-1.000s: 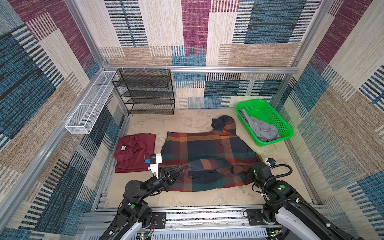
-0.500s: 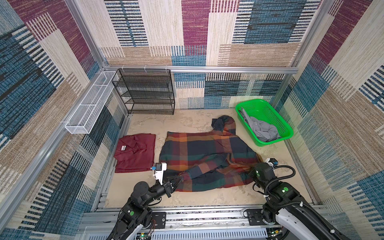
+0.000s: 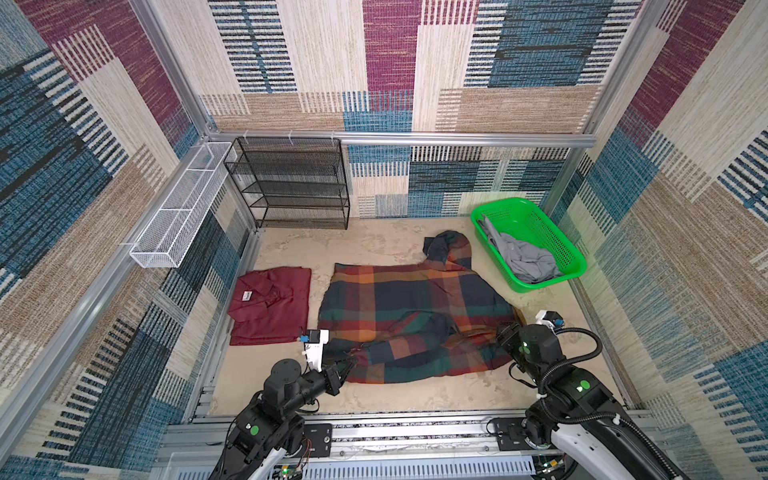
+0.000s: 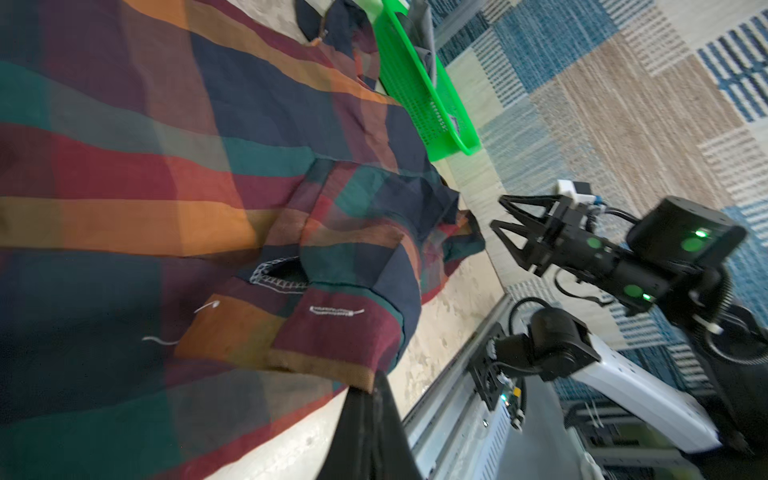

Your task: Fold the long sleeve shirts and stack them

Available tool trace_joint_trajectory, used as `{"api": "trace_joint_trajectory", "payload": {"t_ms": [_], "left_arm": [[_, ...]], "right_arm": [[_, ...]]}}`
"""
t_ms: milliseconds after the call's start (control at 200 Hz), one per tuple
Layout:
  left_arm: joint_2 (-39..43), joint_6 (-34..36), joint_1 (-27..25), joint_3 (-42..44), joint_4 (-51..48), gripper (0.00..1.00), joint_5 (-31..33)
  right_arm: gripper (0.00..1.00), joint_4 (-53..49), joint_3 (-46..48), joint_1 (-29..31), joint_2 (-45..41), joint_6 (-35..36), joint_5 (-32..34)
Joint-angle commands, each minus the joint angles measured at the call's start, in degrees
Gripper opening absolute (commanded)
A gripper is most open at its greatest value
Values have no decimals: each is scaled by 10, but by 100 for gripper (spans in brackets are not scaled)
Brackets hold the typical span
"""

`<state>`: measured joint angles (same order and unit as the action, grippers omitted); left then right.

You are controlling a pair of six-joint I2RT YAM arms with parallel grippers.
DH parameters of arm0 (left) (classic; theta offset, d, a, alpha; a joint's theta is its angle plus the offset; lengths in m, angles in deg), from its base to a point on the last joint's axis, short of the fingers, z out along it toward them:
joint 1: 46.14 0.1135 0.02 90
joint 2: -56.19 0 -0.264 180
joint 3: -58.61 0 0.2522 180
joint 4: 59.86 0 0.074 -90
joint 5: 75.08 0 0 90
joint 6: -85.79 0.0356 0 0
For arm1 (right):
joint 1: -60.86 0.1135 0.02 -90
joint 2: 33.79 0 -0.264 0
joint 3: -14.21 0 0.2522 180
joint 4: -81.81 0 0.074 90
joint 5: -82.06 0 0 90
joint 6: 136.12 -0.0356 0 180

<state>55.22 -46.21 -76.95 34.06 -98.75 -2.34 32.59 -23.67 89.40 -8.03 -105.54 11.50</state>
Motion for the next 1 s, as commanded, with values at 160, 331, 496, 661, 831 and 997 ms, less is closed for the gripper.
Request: {"api": "trace_joint_trajectory", "payload": {"t_ms": [160,331,496,661,831,997], "left_arm": [[2,-4,0,-27,-44,2,59],[2,-1,0,-26,-62,0,64],[2,0,0,-30,-81,0,82],[2,-10,-1,-43,-113,0,131],[2,-20,-1,-51,-129,0,155],[3,-28,-5,-52,-145,0,167]], "right_arm": [[66,162,-15,0,91,128,-153],[68,223,-38,1,165,161,-213],[69,260,-54,1,226,187,-225],[71,311,-41,2,309,195,-266],[72,365,-11,33,347,186,-278],[71,377,10,78,370,166,-243]]}}
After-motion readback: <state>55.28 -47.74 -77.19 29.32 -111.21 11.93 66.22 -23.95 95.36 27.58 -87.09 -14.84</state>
